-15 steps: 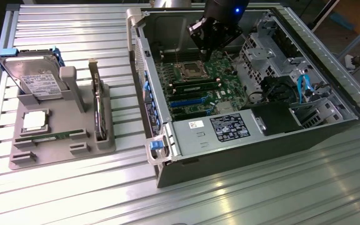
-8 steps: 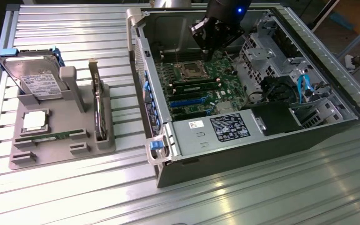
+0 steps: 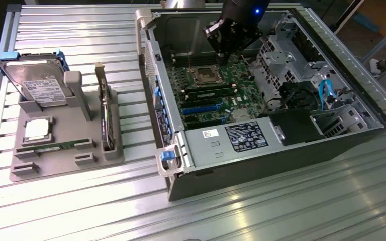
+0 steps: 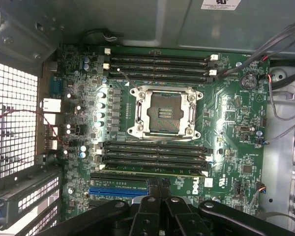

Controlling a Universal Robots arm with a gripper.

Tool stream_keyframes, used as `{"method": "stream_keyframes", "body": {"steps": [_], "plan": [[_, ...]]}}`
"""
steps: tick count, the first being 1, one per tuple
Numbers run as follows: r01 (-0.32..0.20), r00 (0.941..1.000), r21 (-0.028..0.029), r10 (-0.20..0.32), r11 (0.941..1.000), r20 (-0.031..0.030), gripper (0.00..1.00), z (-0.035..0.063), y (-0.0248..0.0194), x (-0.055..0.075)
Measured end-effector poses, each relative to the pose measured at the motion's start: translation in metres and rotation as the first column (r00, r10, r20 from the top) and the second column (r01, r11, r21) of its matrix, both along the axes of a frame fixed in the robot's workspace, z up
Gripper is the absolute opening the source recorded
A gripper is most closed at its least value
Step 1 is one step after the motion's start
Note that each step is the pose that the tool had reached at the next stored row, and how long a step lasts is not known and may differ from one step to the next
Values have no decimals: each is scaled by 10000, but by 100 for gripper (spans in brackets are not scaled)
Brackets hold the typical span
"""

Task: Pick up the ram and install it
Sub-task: 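Press down the ram until it locks into place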

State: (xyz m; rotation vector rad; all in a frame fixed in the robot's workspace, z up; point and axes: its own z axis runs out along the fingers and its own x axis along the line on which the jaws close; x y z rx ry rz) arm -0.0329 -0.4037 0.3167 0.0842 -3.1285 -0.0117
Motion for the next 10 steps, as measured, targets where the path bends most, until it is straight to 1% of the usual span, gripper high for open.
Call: {"method": "stream_keyframes", "body": {"steps": [10], "plan": [[0,10000,0,0,10000,0,11,17,0,0]]}}
